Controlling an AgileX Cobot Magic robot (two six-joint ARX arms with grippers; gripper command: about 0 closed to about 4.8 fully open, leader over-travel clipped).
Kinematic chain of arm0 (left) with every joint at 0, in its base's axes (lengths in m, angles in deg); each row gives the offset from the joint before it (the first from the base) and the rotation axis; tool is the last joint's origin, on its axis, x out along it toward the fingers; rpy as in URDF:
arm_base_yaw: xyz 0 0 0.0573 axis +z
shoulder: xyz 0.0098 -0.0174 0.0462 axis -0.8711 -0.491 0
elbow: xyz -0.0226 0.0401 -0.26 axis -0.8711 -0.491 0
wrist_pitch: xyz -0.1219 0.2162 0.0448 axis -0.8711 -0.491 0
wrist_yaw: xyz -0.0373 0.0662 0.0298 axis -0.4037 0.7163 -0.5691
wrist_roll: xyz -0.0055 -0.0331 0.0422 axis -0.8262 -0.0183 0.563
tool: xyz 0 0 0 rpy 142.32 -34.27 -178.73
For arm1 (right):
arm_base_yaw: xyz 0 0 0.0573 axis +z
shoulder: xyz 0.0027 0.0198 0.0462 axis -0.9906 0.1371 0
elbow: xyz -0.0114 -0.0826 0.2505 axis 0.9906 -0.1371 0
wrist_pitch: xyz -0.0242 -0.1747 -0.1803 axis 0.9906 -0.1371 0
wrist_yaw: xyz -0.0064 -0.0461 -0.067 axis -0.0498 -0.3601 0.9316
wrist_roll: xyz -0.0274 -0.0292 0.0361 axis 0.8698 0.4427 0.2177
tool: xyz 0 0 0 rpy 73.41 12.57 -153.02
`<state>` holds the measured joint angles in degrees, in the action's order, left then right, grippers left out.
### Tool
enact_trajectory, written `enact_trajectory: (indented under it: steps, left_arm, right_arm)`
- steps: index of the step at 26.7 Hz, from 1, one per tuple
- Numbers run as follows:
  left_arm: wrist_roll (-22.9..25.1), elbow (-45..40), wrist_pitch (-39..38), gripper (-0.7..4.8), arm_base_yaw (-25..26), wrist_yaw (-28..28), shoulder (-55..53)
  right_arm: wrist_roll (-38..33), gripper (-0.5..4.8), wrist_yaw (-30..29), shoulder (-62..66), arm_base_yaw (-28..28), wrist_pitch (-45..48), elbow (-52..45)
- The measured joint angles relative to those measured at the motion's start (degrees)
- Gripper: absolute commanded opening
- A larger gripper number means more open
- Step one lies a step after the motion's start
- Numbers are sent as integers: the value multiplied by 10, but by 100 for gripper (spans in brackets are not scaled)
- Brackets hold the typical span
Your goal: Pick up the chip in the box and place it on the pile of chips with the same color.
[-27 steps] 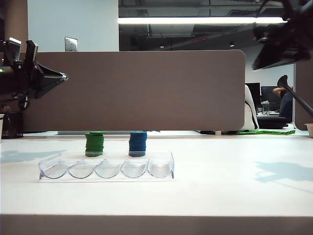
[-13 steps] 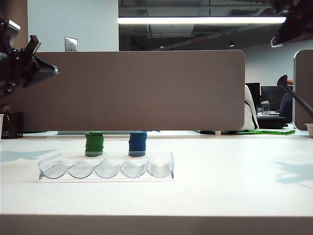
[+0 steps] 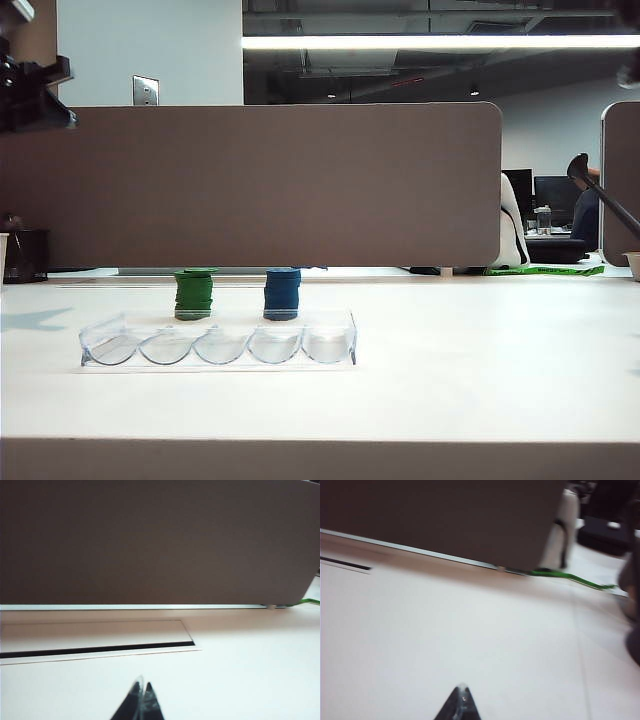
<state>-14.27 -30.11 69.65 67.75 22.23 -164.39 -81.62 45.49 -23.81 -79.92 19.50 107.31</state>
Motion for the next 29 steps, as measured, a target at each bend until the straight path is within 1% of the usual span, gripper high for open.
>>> enact_trajectory:
  steps: [3,5,9,12,16,18,20,23,29]
  left_arm:
    - [19,-32,-1,-6,0,18,32]
    - [30,-52,-4,-5,1,21,54]
    - [33,-84,-5,-5,-1,32,93]
    - [33,-126,-7,-5,-1,52,147]
    - [33,-162,-9,-5,0,63,207]
    - [42,-173,-13,-6,0,73,235]
    - [64,-175,-46,-6,0,78,271]
    - [84,-175,-96,-6,0,88,310]
    - [109,-176,-164,-6,0,111,370]
  right_arm:
    - [0,-5,2,-41,-29,8,-43]
    - [0,-5,-7,-72,-38,15,-66]
    - [0,-5,-23,-150,-68,20,-111]
    - [0,-5,-48,-231,-68,21,-150]
    - [0,-5,-49,-314,-68,23,-188]
    - [0,-5,-47,-349,-68,21,-205]
    - [-19,-5,-43,-398,-68,0,-227]
    - [-32,-5,-43,-433,-65,-33,-243]
    - [-42,-5,-40,-466,-55,-45,-260]
